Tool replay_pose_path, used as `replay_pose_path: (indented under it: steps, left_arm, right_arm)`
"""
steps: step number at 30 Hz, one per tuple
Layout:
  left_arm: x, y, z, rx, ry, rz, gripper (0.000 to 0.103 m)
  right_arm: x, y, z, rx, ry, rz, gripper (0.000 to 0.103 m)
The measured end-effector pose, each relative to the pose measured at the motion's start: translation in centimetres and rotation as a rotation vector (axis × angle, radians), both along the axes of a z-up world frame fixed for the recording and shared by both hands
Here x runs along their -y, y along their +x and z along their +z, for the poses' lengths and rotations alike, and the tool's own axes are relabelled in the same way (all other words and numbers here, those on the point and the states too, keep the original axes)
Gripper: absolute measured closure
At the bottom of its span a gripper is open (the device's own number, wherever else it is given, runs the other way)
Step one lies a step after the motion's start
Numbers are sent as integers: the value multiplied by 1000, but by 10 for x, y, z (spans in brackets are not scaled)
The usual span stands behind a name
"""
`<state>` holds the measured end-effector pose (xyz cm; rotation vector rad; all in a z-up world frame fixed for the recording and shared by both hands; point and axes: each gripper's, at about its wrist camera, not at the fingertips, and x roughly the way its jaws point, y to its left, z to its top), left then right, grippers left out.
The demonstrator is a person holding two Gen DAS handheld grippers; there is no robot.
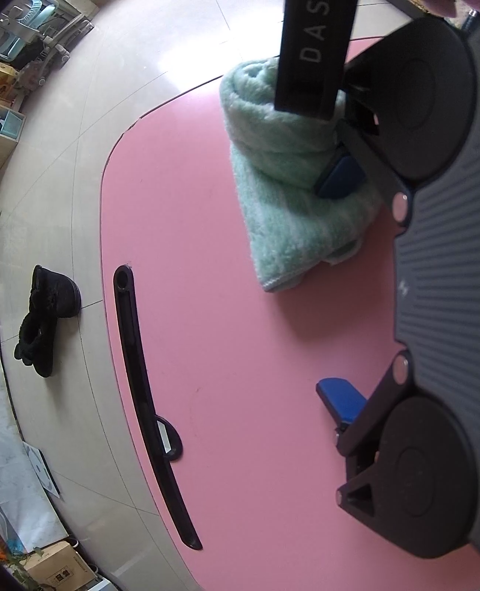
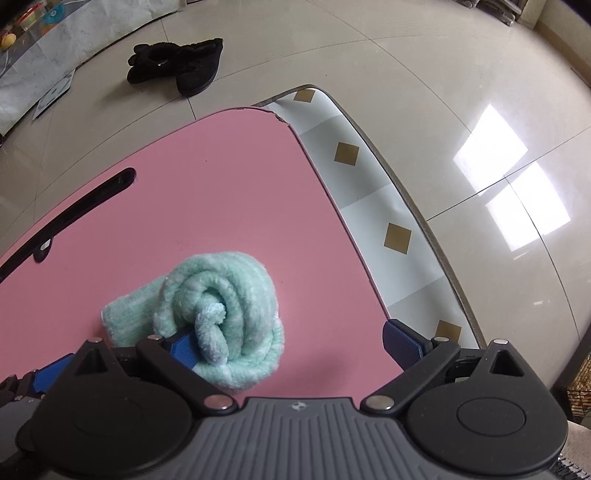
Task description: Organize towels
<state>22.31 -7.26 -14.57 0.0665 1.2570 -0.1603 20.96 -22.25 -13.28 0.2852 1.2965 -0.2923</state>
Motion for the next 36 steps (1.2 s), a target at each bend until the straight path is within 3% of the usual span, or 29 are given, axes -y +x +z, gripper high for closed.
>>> replay_pose_path:
  steps: [6, 36]
  left_arm:
    - [-10, 2, 0, -2, 1, 18, 0]
    - [-85, -7, 2, -2, 40, 82, 0]
  right_arm:
    - [-13, 4, 2, 29, -35, 50, 6]
    - [-98, 21, -4, 69, 34, 231, 26]
